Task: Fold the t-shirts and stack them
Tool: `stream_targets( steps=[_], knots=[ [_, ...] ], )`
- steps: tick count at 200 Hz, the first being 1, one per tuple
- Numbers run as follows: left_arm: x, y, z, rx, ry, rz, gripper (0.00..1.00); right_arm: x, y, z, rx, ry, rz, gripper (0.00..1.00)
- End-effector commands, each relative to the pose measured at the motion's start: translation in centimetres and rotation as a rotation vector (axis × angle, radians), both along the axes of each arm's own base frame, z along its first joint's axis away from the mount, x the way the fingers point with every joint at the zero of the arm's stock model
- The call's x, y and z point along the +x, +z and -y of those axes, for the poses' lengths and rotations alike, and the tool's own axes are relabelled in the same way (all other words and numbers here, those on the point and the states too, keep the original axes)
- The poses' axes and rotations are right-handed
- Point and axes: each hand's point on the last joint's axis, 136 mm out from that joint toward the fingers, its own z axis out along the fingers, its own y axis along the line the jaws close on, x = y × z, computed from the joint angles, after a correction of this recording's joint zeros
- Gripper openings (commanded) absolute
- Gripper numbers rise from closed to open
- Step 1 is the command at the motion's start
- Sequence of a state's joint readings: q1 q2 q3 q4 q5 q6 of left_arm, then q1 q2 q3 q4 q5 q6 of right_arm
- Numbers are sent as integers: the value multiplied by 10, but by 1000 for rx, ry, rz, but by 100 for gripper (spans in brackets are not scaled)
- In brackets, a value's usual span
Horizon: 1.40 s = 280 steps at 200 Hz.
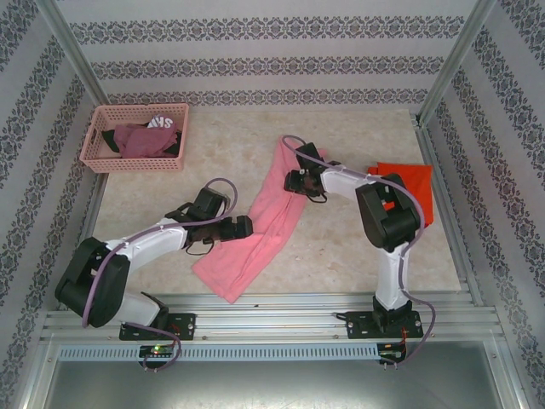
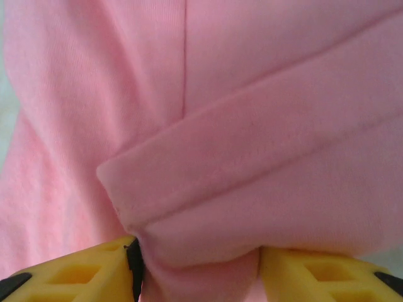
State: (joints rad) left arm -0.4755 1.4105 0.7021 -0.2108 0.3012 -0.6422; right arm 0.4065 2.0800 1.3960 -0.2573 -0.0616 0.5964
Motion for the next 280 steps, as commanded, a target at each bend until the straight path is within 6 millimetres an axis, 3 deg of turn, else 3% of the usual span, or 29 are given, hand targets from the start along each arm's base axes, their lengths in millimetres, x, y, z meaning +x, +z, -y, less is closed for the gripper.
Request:
stream_targets(
  steps=[1,36,62,89,115,137,160,223,280],
  knots=[
    [1,-9,8,-67,9,-18,100,36,-2,2,10,-3,16,53],
    [-4,-19,39,-161,-6,-49,100,84,1,-13,-16,83,51,53],
    [-9,-25,61,-205,-48,-76,100,106,33,-28,15,108,119,53],
    [-4,-14,56,-195,-28,-16,100,112,83,-18,-19,57,246,52],
    [2,5,40,-102,-31,68,100,113,108,5,-104,-25,327,52],
    [6,16,27,-26,-36,124,100,115,100,10,-139,-48,287,51],
    [7,23,17,13,-40,145,100,118,88,4,-157,-43,258,47],
    [1,22,5,33,-18,159,100,117,55,-27,-233,70,190,46],
    [-1,22,-2,42,-5,165,100,116,34,-34,-276,139,147,37]
  ],
)
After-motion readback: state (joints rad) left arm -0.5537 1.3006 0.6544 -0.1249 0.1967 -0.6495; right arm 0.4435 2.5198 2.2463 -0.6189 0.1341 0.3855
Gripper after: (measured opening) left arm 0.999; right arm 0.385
